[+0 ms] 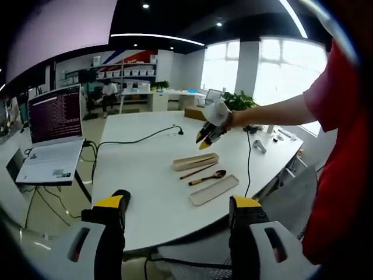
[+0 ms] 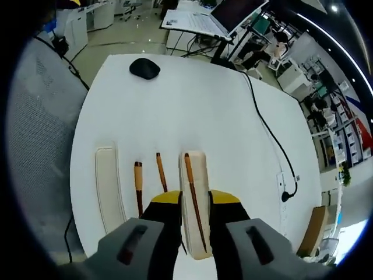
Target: Arrange the utensils inside the cutlery case until each visible utensil rests in its matching compartment.
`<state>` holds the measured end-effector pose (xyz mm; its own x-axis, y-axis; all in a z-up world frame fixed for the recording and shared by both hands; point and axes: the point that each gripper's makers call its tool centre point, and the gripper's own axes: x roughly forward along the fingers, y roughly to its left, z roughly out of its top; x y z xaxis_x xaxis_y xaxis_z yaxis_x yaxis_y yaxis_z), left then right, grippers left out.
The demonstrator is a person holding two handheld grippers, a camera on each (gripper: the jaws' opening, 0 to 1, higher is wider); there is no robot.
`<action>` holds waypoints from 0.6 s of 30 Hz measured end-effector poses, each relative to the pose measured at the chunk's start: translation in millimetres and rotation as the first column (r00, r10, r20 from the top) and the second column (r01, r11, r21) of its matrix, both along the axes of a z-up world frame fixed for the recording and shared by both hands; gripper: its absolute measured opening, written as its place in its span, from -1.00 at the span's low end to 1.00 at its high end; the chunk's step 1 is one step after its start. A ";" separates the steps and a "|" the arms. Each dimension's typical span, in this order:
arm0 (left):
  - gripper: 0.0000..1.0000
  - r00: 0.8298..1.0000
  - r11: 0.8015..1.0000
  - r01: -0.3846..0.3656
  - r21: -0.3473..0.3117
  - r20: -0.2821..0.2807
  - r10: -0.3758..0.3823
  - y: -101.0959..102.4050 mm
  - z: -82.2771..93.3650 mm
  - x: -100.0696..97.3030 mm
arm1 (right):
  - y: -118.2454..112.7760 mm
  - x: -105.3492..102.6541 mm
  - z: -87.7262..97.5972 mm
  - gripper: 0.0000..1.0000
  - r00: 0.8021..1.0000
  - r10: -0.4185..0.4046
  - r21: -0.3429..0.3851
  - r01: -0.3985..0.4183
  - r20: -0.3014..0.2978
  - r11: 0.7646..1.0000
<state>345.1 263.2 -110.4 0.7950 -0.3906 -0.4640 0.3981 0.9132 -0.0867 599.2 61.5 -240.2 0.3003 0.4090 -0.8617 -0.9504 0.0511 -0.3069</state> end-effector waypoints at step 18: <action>0.49 1.000 1.000 0.008 -0.014 -0.016 -0.008 -7.2 -7.3 -5.2 | -3.5 -30.6 -25.3 -0.80 0.989 -0.011 0.064 0.021 -0.148 0.998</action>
<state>339.9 255.9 -117.8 0.7845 -0.4034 -0.4710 0.4038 0.9087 -0.1057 568.7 58.1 -265.5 0.1784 0.4619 -0.8688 -0.9840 0.0818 -0.1586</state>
